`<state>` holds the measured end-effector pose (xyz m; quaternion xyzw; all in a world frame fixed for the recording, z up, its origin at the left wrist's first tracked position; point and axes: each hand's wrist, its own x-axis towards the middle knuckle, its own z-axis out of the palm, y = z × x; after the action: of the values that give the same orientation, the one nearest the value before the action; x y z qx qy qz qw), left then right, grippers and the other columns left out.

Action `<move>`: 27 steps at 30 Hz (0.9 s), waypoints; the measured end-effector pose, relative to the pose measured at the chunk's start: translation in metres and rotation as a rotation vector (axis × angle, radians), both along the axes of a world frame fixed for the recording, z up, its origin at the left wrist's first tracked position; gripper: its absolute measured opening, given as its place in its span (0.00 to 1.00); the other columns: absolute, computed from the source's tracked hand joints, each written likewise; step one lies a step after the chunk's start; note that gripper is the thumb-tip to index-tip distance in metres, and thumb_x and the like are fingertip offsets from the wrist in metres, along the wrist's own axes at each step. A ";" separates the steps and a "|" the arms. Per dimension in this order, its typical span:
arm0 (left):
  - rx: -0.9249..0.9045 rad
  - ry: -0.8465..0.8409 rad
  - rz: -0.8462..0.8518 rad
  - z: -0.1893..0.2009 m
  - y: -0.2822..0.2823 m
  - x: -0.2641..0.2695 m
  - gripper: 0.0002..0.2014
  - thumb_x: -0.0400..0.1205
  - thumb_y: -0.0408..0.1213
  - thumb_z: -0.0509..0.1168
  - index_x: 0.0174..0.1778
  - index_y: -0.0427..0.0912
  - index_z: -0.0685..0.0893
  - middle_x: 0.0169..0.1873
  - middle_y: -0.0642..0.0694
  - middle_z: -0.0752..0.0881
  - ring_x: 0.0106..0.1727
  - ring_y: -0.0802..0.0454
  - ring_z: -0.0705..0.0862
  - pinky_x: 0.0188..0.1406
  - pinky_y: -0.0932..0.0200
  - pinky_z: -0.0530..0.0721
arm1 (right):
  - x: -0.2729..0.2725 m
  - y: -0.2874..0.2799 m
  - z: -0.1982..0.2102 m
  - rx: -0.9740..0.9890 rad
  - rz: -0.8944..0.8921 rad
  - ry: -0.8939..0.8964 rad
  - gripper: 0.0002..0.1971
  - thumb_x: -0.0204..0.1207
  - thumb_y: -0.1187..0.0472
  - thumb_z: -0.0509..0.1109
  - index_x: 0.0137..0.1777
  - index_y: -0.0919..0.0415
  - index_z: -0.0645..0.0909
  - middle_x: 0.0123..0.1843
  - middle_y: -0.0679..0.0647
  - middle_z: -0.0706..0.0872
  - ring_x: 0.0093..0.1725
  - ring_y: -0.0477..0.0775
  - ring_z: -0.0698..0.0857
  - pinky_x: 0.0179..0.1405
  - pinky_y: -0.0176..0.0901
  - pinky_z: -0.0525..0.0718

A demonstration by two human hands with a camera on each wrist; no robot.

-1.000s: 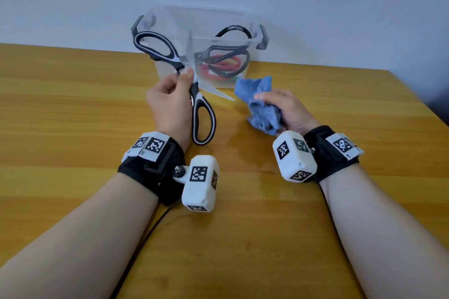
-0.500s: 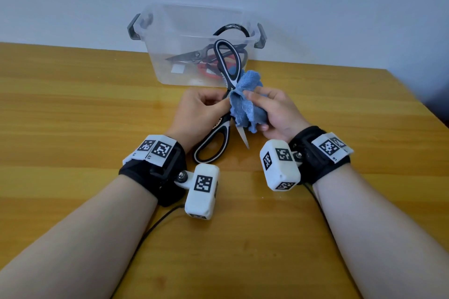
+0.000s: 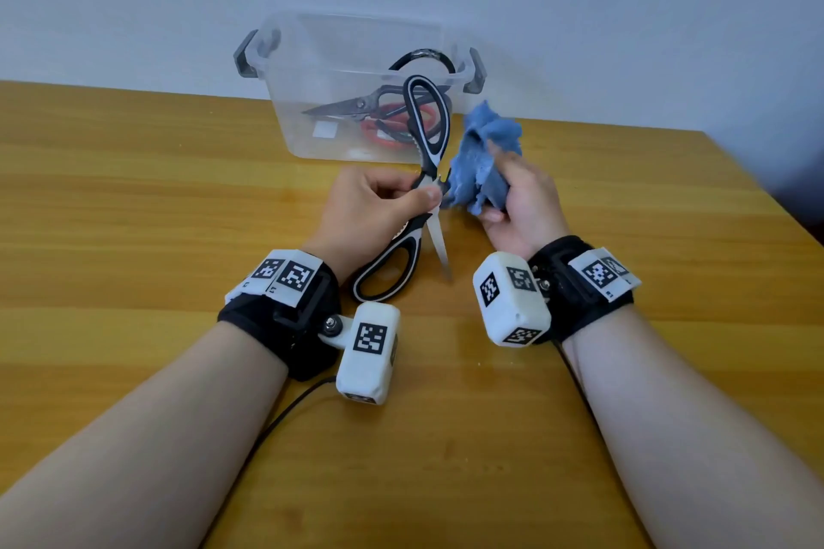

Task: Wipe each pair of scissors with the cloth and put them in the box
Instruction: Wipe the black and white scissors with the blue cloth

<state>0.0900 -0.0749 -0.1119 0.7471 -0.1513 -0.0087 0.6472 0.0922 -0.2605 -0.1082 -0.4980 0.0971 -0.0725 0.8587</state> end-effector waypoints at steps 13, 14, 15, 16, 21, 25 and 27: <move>-0.203 -0.144 0.110 0.004 0.004 0.001 0.20 0.83 0.37 0.73 0.38 0.18 0.83 0.34 0.18 0.81 0.36 0.46 0.77 0.36 0.49 0.75 | -0.018 0.019 0.011 -0.755 0.412 -0.035 0.07 0.79 0.52 0.77 0.47 0.56 0.91 0.32 0.59 0.90 0.20 0.54 0.82 0.11 0.35 0.69; -0.192 -0.154 0.129 0.003 0.004 0.001 0.20 0.83 0.37 0.73 0.39 0.18 0.83 0.34 0.17 0.81 0.36 0.46 0.77 0.35 0.49 0.76 | -0.017 0.019 0.010 -0.802 0.415 -0.044 0.07 0.80 0.54 0.77 0.45 0.56 0.91 0.31 0.57 0.90 0.21 0.52 0.82 0.12 0.35 0.70; -0.178 -0.159 0.147 0.002 0.003 0.002 0.21 0.83 0.38 0.73 0.39 0.18 0.83 0.35 0.18 0.82 0.36 0.46 0.77 0.36 0.49 0.76 | -0.017 0.019 0.010 -0.829 0.421 -0.050 0.07 0.81 0.56 0.76 0.42 0.56 0.90 0.31 0.54 0.90 0.22 0.49 0.83 0.14 0.35 0.73; -0.166 -0.160 0.166 0.002 0.003 0.002 0.21 0.82 0.39 0.74 0.40 0.19 0.84 0.35 0.18 0.82 0.36 0.46 0.77 0.36 0.49 0.77 | -0.017 0.019 0.010 -0.844 0.432 -0.064 0.08 0.81 0.58 0.76 0.40 0.56 0.90 0.31 0.53 0.90 0.25 0.47 0.85 0.19 0.35 0.77; -0.238 -0.099 0.299 0.003 0.005 0.004 0.19 0.82 0.40 0.74 0.38 0.23 0.85 0.28 0.32 0.81 0.35 0.50 0.76 0.36 0.54 0.75 | -0.015 0.018 0.007 -0.801 0.421 -0.094 0.17 0.72 0.53 0.79 0.41 0.71 0.88 0.41 0.73 0.90 0.41 0.75 0.88 0.45 0.67 0.85; -0.371 -0.030 0.460 0.006 0.010 0.008 0.18 0.82 0.39 0.74 0.28 0.36 0.83 0.23 0.48 0.75 0.27 0.53 0.70 0.30 0.59 0.70 | -0.015 0.009 0.003 -0.611 0.409 -0.071 0.26 0.68 0.56 0.79 0.46 0.83 0.79 0.37 0.78 0.84 0.30 0.67 0.83 0.29 0.59 0.80; -0.467 0.043 0.513 0.006 0.016 0.013 0.18 0.84 0.38 0.74 0.27 0.43 0.82 0.22 0.52 0.75 0.25 0.55 0.70 0.30 0.60 0.70 | -0.015 0.002 0.006 -0.439 0.310 -0.027 0.17 0.72 0.61 0.76 0.42 0.79 0.77 0.30 0.70 0.81 0.21 0.60 0.80 0.18 0.42 0.76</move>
<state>0.1033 -0.0588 -0.1058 0.5922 0.0574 0.1734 0.7848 0.0775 -0.2588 -0.1018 -0.6800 -0.0101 0.0339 0.7324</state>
